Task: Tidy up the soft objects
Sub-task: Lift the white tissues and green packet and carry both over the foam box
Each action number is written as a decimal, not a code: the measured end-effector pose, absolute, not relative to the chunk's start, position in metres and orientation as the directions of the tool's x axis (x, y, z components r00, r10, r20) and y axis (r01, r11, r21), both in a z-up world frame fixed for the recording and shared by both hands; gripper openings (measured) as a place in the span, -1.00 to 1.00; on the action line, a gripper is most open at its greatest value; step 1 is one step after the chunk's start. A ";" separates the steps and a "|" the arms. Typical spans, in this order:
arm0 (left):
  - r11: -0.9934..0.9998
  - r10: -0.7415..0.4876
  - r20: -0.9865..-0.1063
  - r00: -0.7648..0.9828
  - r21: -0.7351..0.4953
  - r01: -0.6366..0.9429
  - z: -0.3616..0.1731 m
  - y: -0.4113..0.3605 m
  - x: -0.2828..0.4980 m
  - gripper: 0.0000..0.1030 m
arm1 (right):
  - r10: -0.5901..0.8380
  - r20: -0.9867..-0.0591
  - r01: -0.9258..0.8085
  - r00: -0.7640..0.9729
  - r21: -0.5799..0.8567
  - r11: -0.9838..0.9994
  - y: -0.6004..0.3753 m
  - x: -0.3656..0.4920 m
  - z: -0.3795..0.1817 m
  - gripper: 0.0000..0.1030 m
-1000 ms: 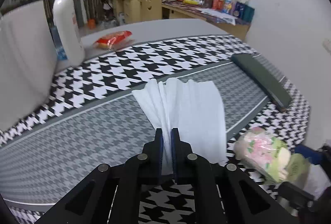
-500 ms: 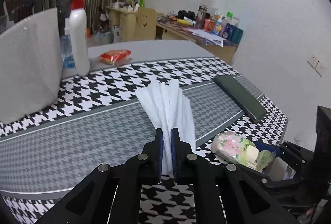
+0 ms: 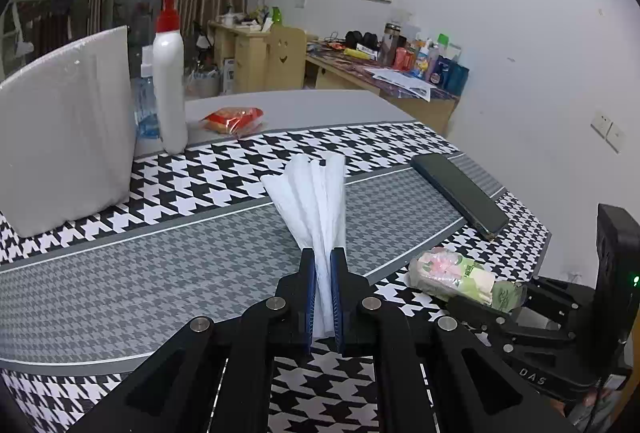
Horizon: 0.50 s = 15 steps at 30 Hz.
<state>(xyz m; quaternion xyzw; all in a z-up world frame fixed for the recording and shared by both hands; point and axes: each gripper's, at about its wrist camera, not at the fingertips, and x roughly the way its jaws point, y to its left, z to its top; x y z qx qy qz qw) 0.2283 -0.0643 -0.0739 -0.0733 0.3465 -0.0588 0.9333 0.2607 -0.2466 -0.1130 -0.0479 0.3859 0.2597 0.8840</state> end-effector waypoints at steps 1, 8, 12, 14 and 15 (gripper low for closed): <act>0.982 -0.161 -0.637 0.754 -0.177 0.060 -0.073 -0.063 0.227 -0.84 | 0.429 -0.702 -0.499 0.569 0.120 0.858 -0.247 0.259 -0.111 -0.29; 0.985 -0.147 -0.634 0.759 -0.164 0.053 -0.066 -0.058 0.219 -0.84 | 0.445 -0.675 -0.509 0.589 0.118 0.853 -0.241 0.246 -0.096 -0.29; 0.988 -0.123 -0.612 0.781 -0.149 0.040 -0.056 -0.050 0.207 -0.84 | 0.461 -0.659 -0.524 0.594 0.118 0.843 -0.235 0.239 -0.087 -0.29; 0.988 -0.117 -0.606 0.787 -0.148 0.034 -0.053 -0.047 0.204 -0.84 | 0.470 -0.650 -0.534 0.597 0.116 0.838 -0.231 0.236 -0.083 -0.29; 0.988 -0.118 -0.603 0.789 -0.150 0.034 -0.051 -0.045 0.202 -0.84 | 0.474 -0.645 -0.537 0.599 0.115 0.836 -0.229 0.235 -0.080 -0.29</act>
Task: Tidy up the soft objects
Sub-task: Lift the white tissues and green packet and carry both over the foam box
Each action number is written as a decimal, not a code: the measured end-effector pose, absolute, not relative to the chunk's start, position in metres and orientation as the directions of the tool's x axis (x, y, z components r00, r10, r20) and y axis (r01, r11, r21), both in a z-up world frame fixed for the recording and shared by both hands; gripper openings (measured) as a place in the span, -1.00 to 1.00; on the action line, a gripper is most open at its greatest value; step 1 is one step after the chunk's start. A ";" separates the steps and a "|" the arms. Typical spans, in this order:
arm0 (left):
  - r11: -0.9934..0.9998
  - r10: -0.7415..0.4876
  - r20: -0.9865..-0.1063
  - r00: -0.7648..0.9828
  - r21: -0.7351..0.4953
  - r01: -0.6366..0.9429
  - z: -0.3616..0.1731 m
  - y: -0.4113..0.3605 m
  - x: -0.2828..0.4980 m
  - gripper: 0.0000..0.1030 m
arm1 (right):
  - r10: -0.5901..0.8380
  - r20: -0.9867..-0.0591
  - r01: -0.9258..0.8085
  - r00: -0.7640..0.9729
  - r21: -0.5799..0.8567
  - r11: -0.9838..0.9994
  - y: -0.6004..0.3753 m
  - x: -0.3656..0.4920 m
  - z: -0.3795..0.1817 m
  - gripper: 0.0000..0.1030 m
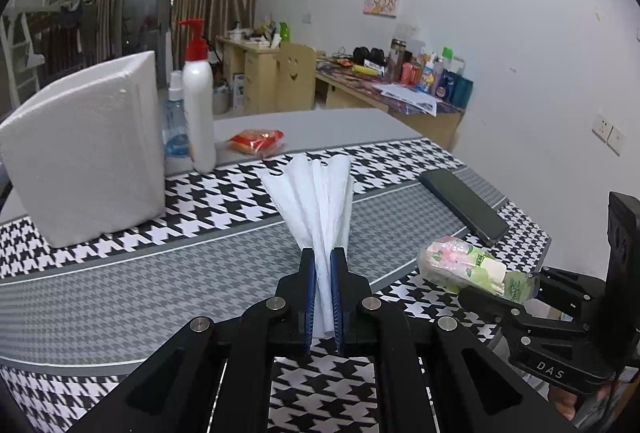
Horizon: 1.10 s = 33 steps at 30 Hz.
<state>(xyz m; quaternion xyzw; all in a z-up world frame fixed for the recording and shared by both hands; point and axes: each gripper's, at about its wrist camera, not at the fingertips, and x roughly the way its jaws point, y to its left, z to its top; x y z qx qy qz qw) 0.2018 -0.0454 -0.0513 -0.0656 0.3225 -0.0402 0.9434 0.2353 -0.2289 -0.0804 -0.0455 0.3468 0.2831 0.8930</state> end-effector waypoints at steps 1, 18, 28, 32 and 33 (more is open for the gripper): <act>0.988 -0.122 -0.602 0.789 -0.152 0.037 -0.050 -0.044 0.200 -0.84 | 0.480 -0.641 -0.541 0.599 0.117 0.833 -0.227 0.234 -0.078 -0.29; 0.992 -0.107 -0.581 0.807 -0.118 0.047 -0.030 -0.032 0.178 -0.84 | 0.520 -0.575 -0.550 0.631 0.140 0.823 -0.208 0.222 -0.054 -0.29; 0.994 -0.096 -0.563 0.821 -0.100 0.048 -0.021 -0.019 0.160 -0.84 | 0.530 -0.545 -0.554 0.649 0.139 0.821 -0.192 0.212 -0.042 -0.29; 0.995 -0.095 -0.558 0.824 -0.087 0.056 -0.018 -0.013 0.158 -0.84 | 0.532 -0.531 -0.551 0.660 0.140 0.823 -0.185 0.210 -0.037 -0.29; 0.995 -0.094 -0.558 0.824 -0.085 0.056 -0.017 -0.012 0.159 -0.84 | 0.532 -0.529 -0.552 0.661 0.139 0.823 -0.183 0.209 -0.036 -0.29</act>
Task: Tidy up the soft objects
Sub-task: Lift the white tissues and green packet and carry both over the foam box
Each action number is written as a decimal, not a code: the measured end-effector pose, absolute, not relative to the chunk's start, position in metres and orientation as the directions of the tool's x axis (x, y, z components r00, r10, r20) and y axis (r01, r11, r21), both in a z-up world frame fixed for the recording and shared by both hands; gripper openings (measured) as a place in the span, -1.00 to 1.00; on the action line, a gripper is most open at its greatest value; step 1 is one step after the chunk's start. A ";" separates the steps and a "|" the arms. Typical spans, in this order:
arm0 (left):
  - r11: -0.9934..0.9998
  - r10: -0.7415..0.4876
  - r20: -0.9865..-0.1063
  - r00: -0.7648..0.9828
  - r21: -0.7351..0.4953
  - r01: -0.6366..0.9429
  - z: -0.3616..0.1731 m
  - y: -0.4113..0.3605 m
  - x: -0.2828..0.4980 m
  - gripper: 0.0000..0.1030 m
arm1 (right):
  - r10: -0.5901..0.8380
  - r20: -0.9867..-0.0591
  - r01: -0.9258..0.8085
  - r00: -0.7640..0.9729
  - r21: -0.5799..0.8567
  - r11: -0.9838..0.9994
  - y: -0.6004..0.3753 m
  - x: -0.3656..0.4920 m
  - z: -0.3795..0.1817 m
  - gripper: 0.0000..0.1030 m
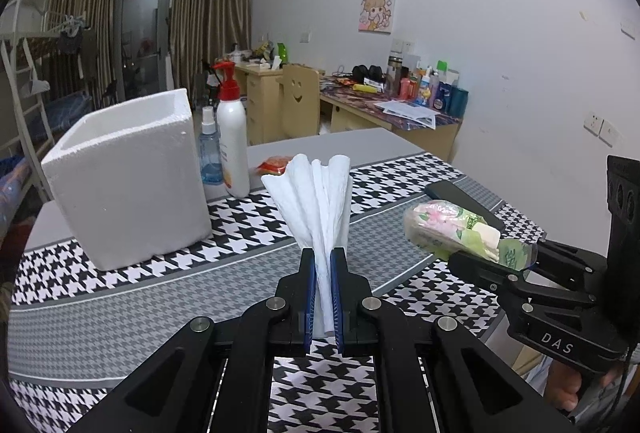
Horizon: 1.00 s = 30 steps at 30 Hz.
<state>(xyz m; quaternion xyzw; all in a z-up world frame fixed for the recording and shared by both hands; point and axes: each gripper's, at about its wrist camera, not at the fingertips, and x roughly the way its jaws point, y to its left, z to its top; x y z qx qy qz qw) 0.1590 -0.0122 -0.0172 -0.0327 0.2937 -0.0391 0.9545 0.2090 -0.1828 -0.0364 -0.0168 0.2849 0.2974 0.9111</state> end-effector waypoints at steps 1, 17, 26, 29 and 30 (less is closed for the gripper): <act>0.995 -0.093 -0.556 0.826 -0.085 0.055 -0.016 -0.009 0.158 -0.84 | 0.532 -0.528 -0.553 0.662 0.135 0.822 -0.180 0.208 -0.036 -0.29; 0.998 -0.059 -0.531 0.845 -0.060 0.032 -0.001 0.019 0.152 -0.84 | 0.536 -0.493 -0.555 0.685 0.122 0.823 -0.149 0.205 -0.022 -0.29; 0.999 -0.023 -0.499 0.866 -0.040 0.004 0.019 0.030 0.151 -0.84 | 0.554 -0.464 -0.573 0.691 0.115 0.812 -0.139 0.204 -0.006 -0.29; 1.000 -0.003 -0.491 0.871 -0.026 -0.011 0.023 0.032 0.151 -0.84 | 0.559 -0.457 -0.576 0.692 0.117 0.809 -0.136 0.205 -0.002 -0.29; 1.000 0.001 -0.490 0.872 -0.023 -0.013 0.024 0.035 0.151 -0.84 | 0.559 -0.456 -0.577 0.692 0.117 0.809 -0.135 0.205 -0.001 -0.29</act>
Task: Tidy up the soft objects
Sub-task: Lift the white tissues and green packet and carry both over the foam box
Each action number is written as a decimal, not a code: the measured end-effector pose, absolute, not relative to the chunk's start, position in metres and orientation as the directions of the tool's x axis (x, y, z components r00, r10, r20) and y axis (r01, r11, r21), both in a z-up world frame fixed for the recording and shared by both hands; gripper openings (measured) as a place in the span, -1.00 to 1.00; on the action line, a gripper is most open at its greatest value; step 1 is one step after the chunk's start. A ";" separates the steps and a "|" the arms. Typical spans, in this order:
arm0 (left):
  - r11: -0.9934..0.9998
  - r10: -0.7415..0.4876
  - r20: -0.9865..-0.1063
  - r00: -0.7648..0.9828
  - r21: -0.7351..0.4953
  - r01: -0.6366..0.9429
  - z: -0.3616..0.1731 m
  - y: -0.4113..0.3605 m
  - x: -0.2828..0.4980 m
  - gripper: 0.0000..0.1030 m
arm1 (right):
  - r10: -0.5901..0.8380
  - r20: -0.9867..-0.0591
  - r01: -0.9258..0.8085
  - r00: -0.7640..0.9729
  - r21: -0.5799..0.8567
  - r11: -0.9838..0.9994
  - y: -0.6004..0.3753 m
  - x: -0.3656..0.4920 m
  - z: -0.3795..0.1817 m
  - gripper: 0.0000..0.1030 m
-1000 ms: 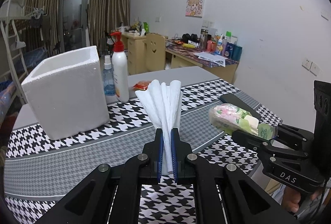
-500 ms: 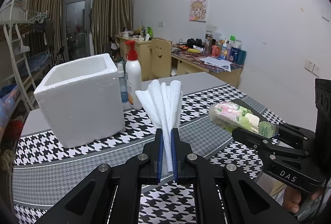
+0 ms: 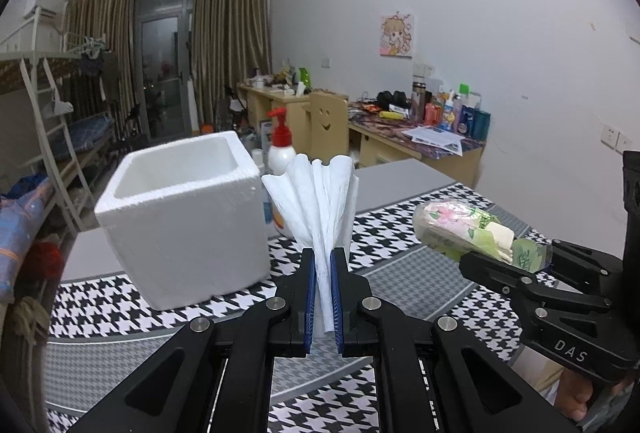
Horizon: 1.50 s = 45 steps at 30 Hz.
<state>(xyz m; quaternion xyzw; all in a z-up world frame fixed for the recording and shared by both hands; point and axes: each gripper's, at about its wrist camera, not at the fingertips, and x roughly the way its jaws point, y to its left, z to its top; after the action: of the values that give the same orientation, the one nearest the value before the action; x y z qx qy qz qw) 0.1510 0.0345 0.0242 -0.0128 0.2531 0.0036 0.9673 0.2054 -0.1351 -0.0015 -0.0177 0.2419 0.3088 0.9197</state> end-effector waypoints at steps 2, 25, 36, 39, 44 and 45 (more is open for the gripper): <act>1.000 0.015 -0.486 0.874 -0.012 -0.024 0.025 0.037 0.152 -0.84 | 0.563 -0.454 -0.579 0.690 0.120 0.806 -0.133 0.206 0.001 -0.29; 0.994 0.102 -0.436 0.894 0.007 -0.110 0.050 0.074 0.167 -0.84 | 0.589 -0.427 -0.611 0.686 0.104 0.785 -0.100 0.219 0.033 -0.29; 0.990 0.134 -0.411 0.902 0.012 -0.142 0.065 0.088 0.171 -0.84 | 0.601 -0.415 -0.625 0.683 0.093 0.775 -0.082 0.225 0.048 -0.29; 0.989 0.143 -0.398 0.906 0.019 -0.148 0.071 0.093 0.172 -0.84 | 0.606 -0.416 -0.630 0.679 0.094 0.771 -0.078 0.227 0.052 -0.29; 0.986 0.159 -0.381 0.911 0.013 -0.166 0.080 0.101 0.174 -0.84 | 0.612 -0.414 -0.641 0.674 0.085 0.763 -0.068 0.228 0.058 -0.29; 0.985 0.162 -0.378 0.912 0.012 -0.170 0.082 0.103 0.175 -0.84 | 0.612 -0.414 -0.643 0.673 0.082 0.762 -0.066 0.228 0.059 -0.29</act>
<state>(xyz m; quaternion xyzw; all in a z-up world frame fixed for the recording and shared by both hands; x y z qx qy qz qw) 0.1747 0.1026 0.0825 -0.0106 0.1925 0.0848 0.9776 0.2281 -0.0661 0.0594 -0.0354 0.2132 0.3433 0.9140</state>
